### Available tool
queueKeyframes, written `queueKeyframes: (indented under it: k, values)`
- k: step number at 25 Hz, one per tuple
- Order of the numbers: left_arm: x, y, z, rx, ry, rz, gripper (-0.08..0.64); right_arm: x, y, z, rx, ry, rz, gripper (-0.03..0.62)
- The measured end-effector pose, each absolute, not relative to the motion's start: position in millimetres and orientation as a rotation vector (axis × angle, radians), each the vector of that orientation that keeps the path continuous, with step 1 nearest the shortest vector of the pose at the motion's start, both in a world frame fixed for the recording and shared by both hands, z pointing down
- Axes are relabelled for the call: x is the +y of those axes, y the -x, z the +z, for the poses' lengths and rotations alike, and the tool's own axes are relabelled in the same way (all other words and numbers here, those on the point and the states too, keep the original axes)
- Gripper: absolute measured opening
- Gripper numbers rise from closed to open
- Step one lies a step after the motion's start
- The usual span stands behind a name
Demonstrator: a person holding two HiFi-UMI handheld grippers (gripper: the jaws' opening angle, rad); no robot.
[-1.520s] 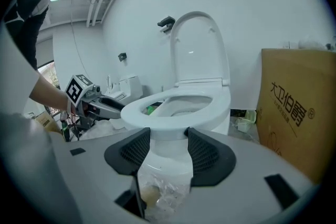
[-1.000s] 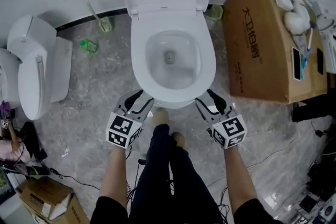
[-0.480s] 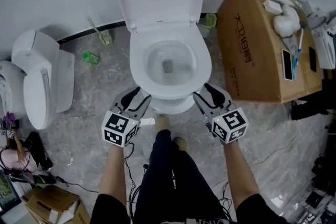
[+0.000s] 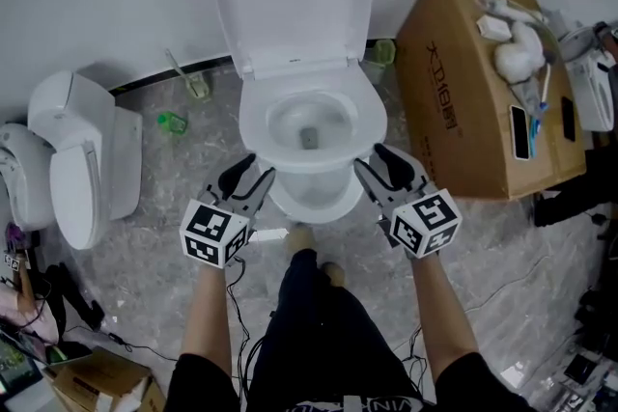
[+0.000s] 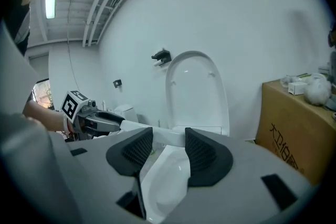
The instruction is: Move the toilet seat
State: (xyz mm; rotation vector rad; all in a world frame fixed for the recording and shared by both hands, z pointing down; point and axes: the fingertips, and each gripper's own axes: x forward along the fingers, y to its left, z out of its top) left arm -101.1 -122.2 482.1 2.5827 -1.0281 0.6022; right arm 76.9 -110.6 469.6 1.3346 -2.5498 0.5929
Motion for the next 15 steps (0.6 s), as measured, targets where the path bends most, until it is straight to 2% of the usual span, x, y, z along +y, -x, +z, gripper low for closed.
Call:
queueKeyframes:
  k: [7,15]
  values:
    - [-170.5,104.1,439.2,-1.073,-2.593,0.471,0.167,-159.4,-72.7,423.4,-2.607,-1.376,0.517,0.184]
    - [-218.3,101.6,404.6,-1.079,-2.63,0.411,0.144,-205.7,-63.9,385.1,-2.602,-1.397,0.396,0.099]
